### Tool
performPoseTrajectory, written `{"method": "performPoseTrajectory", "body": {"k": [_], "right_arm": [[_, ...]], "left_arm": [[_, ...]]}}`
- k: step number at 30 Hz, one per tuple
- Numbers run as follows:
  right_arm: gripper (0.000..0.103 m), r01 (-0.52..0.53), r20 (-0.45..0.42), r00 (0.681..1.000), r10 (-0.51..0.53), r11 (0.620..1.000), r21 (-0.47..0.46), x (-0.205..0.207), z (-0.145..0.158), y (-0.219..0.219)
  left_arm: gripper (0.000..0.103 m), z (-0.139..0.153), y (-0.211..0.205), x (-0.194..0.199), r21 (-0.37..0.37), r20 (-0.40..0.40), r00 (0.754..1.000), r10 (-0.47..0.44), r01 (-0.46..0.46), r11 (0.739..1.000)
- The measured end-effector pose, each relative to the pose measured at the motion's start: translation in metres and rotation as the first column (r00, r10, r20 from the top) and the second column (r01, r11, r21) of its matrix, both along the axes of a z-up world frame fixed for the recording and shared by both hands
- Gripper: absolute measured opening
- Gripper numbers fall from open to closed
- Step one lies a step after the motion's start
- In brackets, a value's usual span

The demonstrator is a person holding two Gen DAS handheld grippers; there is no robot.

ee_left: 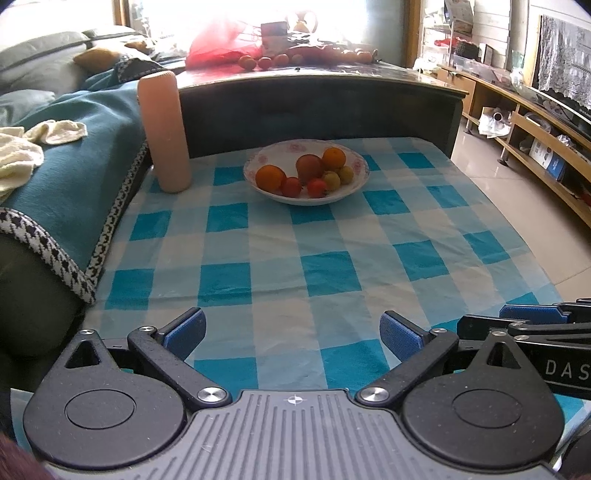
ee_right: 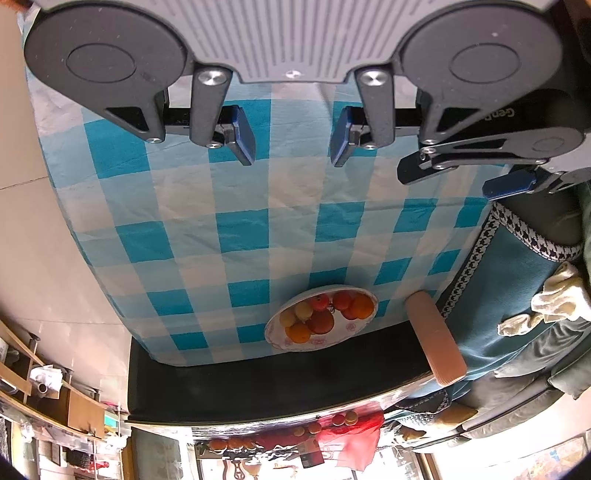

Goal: Organize fruits

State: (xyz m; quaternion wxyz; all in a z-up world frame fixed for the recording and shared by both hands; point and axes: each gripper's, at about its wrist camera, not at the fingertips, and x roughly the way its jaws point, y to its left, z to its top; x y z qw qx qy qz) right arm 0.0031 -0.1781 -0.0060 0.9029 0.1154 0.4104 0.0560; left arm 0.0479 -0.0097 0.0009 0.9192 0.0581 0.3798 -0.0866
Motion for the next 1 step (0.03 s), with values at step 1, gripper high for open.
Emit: {"method": "performPoseTrajectory", "body": {"k": [1], "right_arm": [[0.059, -0.001, 0.0, 1.0, 0.001, 1.0, 0.0, 0.0, 0.0002, 0.0006]], "left_arm": [[0.102, -0.0002, -0.0006, -0.0001, 0.005, 0.004, 1.0, 0.0, 0.0, 1.0]]}}
